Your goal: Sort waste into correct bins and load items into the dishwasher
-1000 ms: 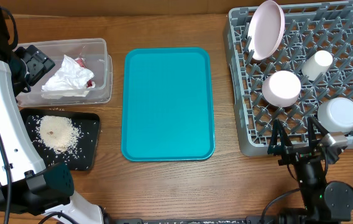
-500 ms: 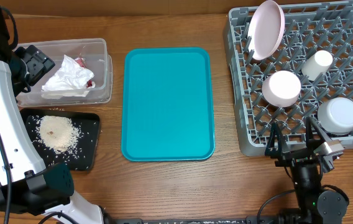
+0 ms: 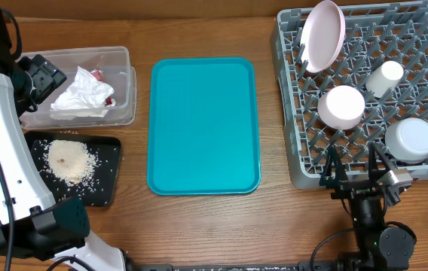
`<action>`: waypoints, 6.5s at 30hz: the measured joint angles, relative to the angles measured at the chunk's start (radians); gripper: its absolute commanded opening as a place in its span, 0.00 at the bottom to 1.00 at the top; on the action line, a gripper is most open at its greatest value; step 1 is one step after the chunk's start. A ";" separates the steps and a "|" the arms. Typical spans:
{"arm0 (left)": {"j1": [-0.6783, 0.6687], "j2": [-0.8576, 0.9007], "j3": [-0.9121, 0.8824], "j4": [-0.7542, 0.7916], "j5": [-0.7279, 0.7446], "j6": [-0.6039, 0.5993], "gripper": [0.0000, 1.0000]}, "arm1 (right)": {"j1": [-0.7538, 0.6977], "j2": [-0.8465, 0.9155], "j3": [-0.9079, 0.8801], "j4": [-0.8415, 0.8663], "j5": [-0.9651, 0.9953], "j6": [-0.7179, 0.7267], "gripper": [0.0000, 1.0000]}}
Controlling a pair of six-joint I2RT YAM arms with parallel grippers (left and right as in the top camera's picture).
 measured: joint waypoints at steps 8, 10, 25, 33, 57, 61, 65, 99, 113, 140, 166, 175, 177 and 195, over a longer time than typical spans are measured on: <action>0.000 0.000 0.000 0.000 0.000 0.000 1.00 | 0.000 -0.001 -0.029 0.068 0.026 0.000 1.00; 0.000 0.000 0.000 0.000 0.000 0.000 1.00 | 0.000 -0.001 -0.048 0.078 0.026 0.000 1.00; 0.000 0.000 0.000 0.000 0.000 0.000 1.00 | 0.000 -0.002 -0.053 -0.116 0.111 -0.027 1.00; 0.000 0.000 0.000 0.000 0.000 0.000 1.00 | 0.000 -0.002 -0.053 -0.174 0.127 -0.090 1.00; 0.000 0.000 0.000 0.000 0.000 0.000 1.00 | 0.000 -0.002 -0.053 -0.174 0.127 -0.126 1.00; 0.000 0.000 0.000 0.000 0.000 0.000 1.00 | 0.000 -0.002 -0.053 -0.174 0.127 -0.127 1.00; 0.000 0.000 0.000 0.000 0.000 0.000 1.00 | 0.000 -0.002 -0.053 -0.174 0.127 -0.126 1.00; -0.067 -0.163 -0.021 0.048 0.005 0.360 1.00 | 0.000 -0.002 -0.053 -0.174 0.127 -0.127 1.00; -0.079 -0.523 -0.725 0.567 0.209 0.597 1.00 | 0.000 -0.002 -0.053 -0.174 0.129 -0.127 1.00; -0.210 -1.273 -2.067 1.714 0.395 0.673 1.00 | 0.000 -0.003 -0.053 -0.175 0.129 -0.126 1.00; -0.265 -1.595 -2.223 1.609 0.132 0.465 1.00 | 0.000 -0.003 -0.053 -0.176 0.130 -0.127 1.00; -0.265 -1.684 -2.224 1.608 0.114 0.459 1.00 | 0.000 -0.003 -0.053 -0.176 0.129 -0.127 1.00; -0.274 -1.711 -2.224 1.608 0.112 0.459 1.00 | 0.000 -0.003 -0.053 -0.176 0.129 -0.127 1.00; -0.325 -1.813 -2.224 1.607 0.111 0.515 1.00 | 0.000 -0.003 -0.053 -0.176 0.129 -0.127 1.00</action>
